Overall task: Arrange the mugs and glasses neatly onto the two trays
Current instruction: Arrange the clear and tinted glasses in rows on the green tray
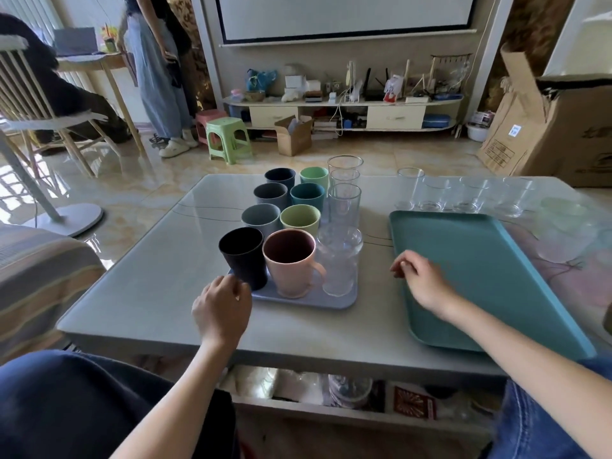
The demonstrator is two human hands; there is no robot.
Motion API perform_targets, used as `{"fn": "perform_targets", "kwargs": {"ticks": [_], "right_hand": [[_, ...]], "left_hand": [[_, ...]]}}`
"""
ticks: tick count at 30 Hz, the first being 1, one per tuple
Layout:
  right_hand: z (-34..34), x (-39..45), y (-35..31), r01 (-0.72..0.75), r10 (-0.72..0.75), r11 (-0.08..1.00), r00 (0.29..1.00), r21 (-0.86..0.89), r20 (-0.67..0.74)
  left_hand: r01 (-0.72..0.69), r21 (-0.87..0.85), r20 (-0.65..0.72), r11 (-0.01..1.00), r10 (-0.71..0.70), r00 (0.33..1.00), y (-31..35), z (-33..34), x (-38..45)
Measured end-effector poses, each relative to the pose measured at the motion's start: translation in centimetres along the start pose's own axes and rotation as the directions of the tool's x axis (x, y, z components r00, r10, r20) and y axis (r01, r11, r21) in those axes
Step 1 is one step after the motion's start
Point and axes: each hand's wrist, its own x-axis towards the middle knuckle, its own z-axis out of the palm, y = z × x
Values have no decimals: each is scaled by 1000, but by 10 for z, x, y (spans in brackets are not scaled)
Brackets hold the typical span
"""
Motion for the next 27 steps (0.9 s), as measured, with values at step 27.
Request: {"fn": "perform_targets", "kwargs": {"ticks": [27], "right_hand": [[-127, -8, 143, -435, 381, 689, 898, -580, -221]], "left_hand": [[-169, -440, 596, 882, 428, 679, 254, 162, -19]]}}
